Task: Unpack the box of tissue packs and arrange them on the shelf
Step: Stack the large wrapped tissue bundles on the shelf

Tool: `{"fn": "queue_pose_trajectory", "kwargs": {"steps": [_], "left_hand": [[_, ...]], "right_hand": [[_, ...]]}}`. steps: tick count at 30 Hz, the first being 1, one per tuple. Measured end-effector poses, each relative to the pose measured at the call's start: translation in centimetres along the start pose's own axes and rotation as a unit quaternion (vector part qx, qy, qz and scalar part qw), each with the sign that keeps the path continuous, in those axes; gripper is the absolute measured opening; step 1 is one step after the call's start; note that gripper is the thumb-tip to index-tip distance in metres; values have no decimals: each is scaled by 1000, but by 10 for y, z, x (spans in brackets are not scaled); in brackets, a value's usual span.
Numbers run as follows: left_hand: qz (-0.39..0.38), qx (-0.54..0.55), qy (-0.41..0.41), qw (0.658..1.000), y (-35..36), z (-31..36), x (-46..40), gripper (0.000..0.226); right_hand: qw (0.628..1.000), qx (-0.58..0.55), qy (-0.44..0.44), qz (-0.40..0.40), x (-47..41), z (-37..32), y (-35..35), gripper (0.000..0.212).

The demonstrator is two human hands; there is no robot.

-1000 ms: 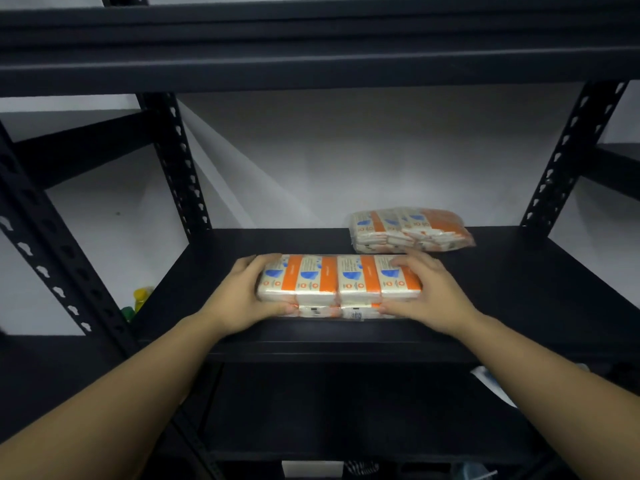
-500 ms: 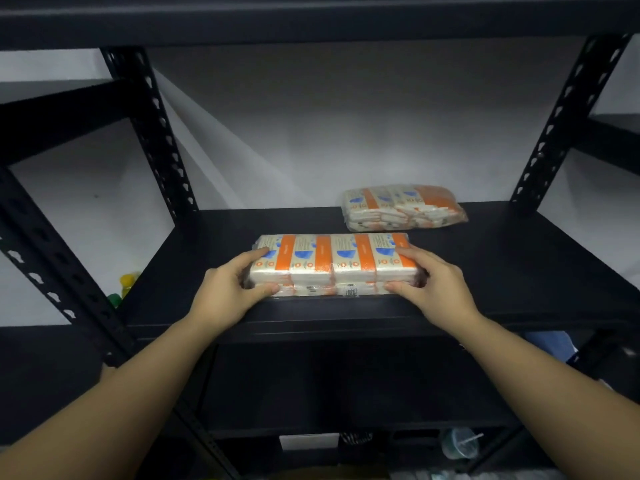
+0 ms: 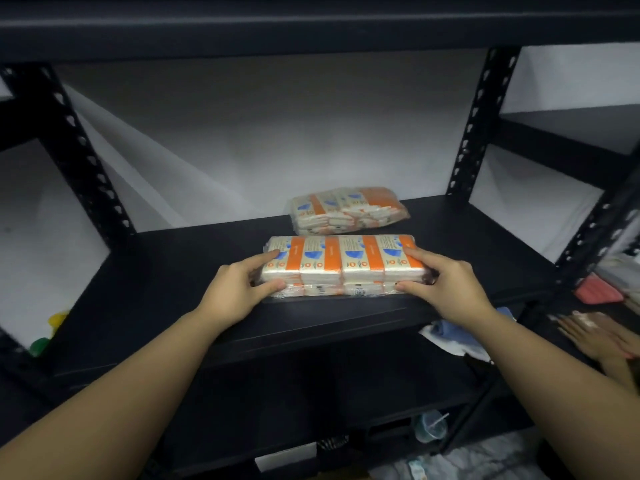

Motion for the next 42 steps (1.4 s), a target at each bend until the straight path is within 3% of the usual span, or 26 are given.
{"fn": "queue_pose_trajectory", "kwargs": {"steps": [10, 20, 26, 29, 32, 37, 42], "left_hand": [[-90, -31, 103, 990, 108, 74, -109, 70], [-143, -110, 185, 966, 173, 123, -183, 69], [-110, -79, 186, 973, 172, 129, -180, 80], [-42, -12, 123, 991, 167, 114, -163, 89], [0, -10, 76, 997, 165, 99, -145, 79], [-54, -58, 85, 993, 168, 90, -138, 60], [-63, -72, 88, 992, 168, 86, -140, 47]], "right_hand": [[989, 64, 65, 120, 30, 74, -104, 76], [965, 146, 110, 186, 49, 112, -150, 68], [930, 276, 38, 239, 45, 90, -156, 73], [932, 305, -12, 198, 22, 63, -145, 77], [934, 344, -22, 97, -9, 41, -122, 84], [922, 387, 12, -11, -54, 24, -90, 100], [919, 386, 59, -48, -78, 29, -87, 93]]}}
Point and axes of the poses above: each hand's wrist, its own x-axis away from the middle knuckle, its own y-axis out of the palm, z = x × y, the point moved 6 cm from there along -x, towards the middle knuckle, and after that the axes turned 9 degrees about y, right-handed, at the moved point
